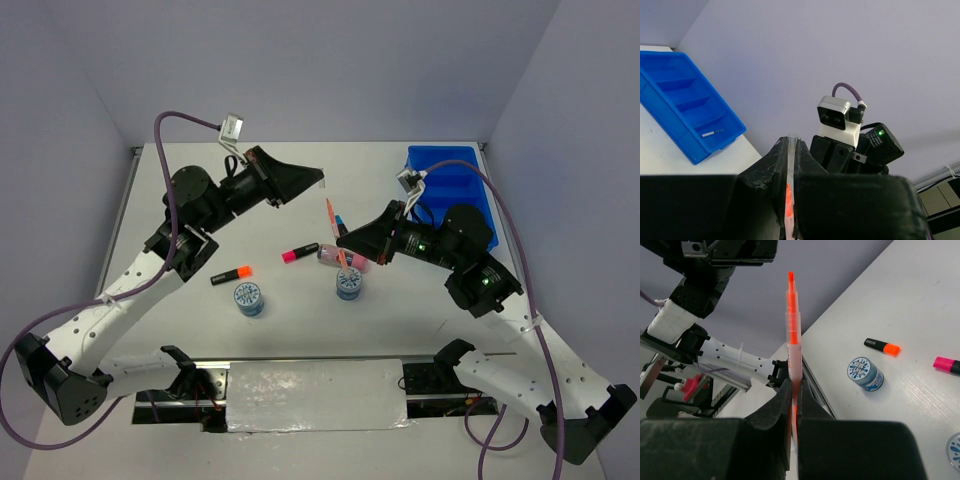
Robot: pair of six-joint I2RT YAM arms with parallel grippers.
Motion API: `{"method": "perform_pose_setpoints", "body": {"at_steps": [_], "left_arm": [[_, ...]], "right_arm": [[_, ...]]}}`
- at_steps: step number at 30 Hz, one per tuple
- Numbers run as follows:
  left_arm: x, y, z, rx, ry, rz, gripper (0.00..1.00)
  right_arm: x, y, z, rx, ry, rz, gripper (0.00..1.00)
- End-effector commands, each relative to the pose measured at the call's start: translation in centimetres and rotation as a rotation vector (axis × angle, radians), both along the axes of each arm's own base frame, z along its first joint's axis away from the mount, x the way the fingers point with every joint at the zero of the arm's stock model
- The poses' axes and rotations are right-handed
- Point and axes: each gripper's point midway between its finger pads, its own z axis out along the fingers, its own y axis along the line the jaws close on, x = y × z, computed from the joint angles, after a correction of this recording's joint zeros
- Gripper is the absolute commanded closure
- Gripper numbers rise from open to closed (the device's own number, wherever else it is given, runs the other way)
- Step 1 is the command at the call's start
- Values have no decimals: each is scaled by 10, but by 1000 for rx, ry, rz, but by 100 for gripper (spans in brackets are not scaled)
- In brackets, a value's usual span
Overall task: Sort the stationery into containers
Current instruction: Close the pen cap on the pen.
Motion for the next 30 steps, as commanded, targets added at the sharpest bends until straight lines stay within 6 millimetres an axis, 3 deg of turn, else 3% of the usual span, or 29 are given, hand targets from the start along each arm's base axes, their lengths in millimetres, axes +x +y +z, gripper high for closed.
{"method": "perform_pose_setpoints", "body": {"at_steps": [1, 30], "left_arm": [[-13, 6, 21, -59, -66, -17, 100], [-5, 11, 5, -37, -35, 32, 100]], "right_arm": [[1, 0, 26, 45, -84, -13, 100], [5, 12, 28, 21, -103, 31, 100]]}}
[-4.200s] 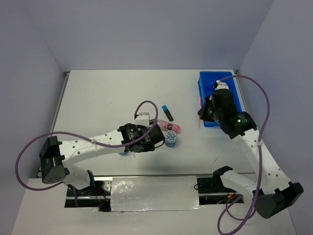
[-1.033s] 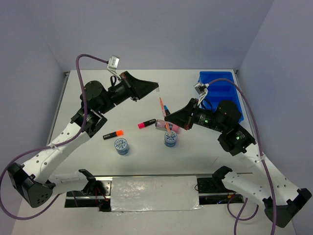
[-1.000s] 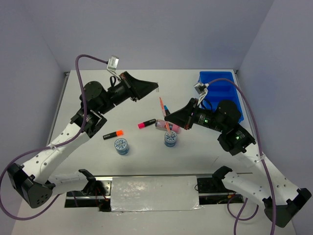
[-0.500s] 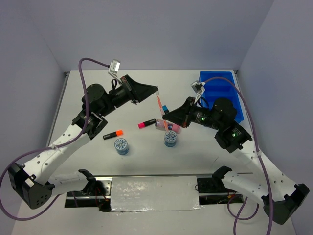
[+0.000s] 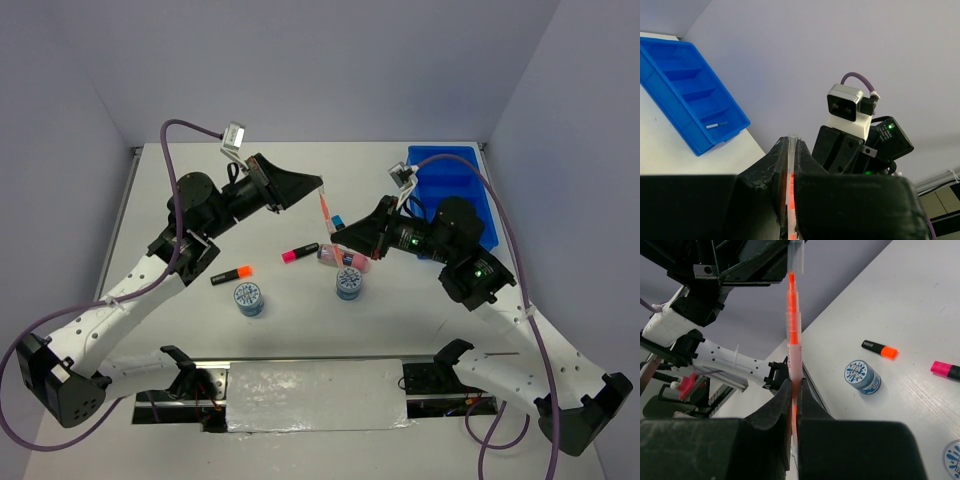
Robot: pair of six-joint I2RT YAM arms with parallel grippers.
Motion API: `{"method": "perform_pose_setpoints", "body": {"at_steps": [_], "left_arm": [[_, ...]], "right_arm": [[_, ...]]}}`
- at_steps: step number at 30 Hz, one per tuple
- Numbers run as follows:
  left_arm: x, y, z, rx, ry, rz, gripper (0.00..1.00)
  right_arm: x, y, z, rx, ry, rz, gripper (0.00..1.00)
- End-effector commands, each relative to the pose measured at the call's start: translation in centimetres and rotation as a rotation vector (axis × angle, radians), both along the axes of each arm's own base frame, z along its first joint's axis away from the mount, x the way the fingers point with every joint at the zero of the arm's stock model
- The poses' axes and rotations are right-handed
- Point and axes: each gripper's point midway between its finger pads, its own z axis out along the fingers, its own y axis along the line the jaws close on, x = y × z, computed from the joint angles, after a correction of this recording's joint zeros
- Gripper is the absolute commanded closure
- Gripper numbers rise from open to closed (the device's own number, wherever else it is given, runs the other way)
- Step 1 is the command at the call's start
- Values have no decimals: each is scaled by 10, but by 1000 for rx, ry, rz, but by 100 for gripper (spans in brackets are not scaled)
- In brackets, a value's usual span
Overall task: Sort the stationery into containers
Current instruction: Close the pen cap on the pen.
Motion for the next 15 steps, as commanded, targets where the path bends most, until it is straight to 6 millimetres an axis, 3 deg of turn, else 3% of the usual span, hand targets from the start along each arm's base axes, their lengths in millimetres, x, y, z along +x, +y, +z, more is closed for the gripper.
{"method": "perform_pose_setpoints", "body": {"at_steps": [1, 15], "left_arm": [[-5, 9, 25, -36, -76, 27, 100], [-8, 8, 30, -52, -82, 11, 100]], "right_arm": [[-6, 1, 30, 35, -104, 24, 100], [0, 0, 28, 32, -91, -10, 100]]}}
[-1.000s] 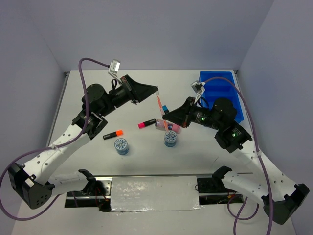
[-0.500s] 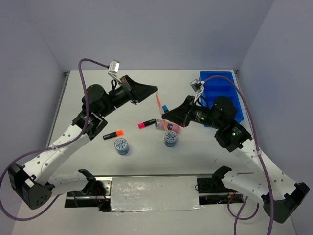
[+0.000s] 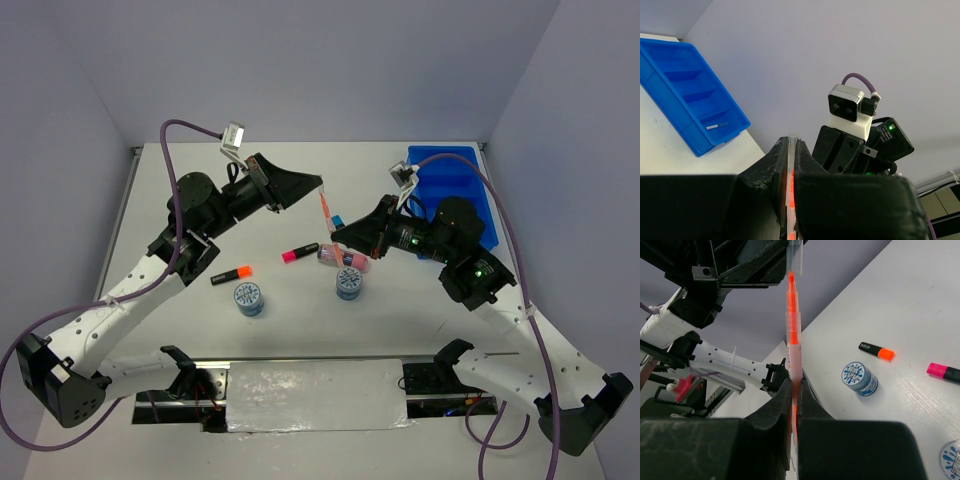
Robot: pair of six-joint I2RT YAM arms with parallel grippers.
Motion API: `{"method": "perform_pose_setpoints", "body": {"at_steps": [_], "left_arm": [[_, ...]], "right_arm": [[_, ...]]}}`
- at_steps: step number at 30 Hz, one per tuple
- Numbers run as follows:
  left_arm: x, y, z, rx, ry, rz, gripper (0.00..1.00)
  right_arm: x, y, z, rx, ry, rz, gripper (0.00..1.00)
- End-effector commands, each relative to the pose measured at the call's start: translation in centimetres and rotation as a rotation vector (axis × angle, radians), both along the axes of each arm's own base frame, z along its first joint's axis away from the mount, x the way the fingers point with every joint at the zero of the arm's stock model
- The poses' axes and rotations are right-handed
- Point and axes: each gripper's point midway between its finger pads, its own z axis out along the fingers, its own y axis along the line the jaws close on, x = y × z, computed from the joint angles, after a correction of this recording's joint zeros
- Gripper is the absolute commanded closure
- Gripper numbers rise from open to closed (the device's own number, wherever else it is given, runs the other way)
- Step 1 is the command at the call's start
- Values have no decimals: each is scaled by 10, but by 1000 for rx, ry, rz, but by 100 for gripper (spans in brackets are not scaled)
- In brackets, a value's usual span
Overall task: Sort the stationery into containers
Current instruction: Close the pen cap on the pen.
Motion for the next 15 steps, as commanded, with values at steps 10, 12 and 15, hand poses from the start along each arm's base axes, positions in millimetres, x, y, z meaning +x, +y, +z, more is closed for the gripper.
{"method": "perform_pose_setpoints", "body": {"at_steps": [10, 12, 15], "left_arm": [[-13, 10, 30, -55, -85, 1, 100], [-15, 10, 29, -60, -83, -4, 100], [-17, 10, 27, -65, -81, -11, 100]], "right_arm": [[-1, 0, 28, 37, -73, -5, 100], [-1, 0, 30, 43, -75, -3, 100], [0, 1, 34, 44, -79, -3, 100]]}}
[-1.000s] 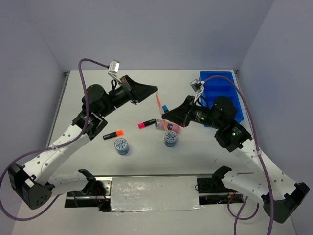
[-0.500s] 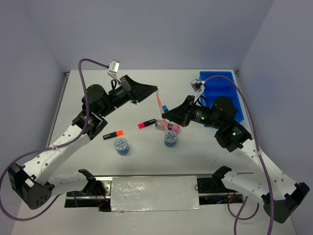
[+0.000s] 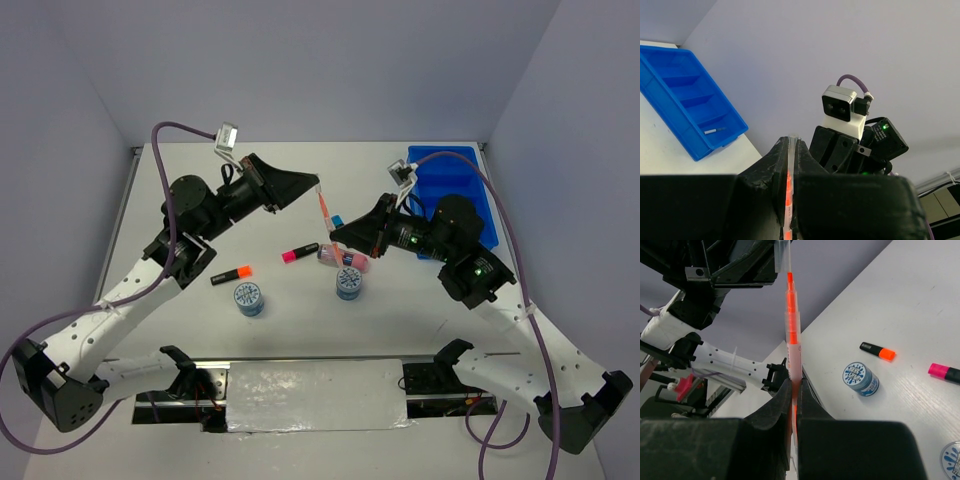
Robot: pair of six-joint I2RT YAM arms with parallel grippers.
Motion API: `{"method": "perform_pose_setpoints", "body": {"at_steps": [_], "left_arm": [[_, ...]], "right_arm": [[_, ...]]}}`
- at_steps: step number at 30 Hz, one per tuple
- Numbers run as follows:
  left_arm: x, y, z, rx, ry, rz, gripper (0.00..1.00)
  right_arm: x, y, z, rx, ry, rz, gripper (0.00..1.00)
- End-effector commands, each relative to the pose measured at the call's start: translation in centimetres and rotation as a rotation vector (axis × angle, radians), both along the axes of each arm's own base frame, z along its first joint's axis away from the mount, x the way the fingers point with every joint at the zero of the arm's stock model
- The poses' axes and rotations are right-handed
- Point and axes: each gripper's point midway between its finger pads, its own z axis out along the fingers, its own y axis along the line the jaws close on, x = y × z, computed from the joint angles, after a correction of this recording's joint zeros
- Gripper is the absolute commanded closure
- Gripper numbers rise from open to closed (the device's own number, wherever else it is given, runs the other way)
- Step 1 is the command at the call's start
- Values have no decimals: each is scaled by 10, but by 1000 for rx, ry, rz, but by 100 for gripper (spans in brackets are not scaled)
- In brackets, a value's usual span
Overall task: Sort the stationery into containers
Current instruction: Close the pen cap on the pen.
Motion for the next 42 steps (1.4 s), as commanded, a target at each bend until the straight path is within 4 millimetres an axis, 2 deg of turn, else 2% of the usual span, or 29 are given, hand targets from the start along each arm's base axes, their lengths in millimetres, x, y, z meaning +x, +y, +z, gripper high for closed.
{"method": "perform_pose_setpoints", "body": {"at_steps": [1, 8, 21, 26, 30, 32, 33, 36, 42], "left_arm": [[-12, 6, 19, -49, -62, -16, 100], [-10, 7, 7, -26, -46, 0, 100], [-5, 11, 3, 3, -67, 37, 100], [-7, 8, 4, -22, -57, 16, 100], [-9, 9, 6, -38, -58, 11, 100], [-10, 9, 4, -32, -53, 12, 100], [-10, 9, 3, -30, -54, 9, 100], [-10, 9, -1, -28, -47, 8, 100], [-12, 8, -6, -11, -41, -2, 100]], "right_arm": [[-1, 0, 34, 46, -83, -5, 100], [-3, 1, 46, 65, -103, 10, 100], [-8, 4, 59, 98, -98, 41, 100], [3, 5, 51, 86, -81, 4, 100], [10, 7, 54, 100, -80, -15, 100], [14, 9, 57, 102, -80, -20, 100], [13, 10, 69, 124, -110, -13, 100], [16, 12, 79, 141, -122, -12, 100], [28, 14, 88, 143, -159, -41, 100]]}}
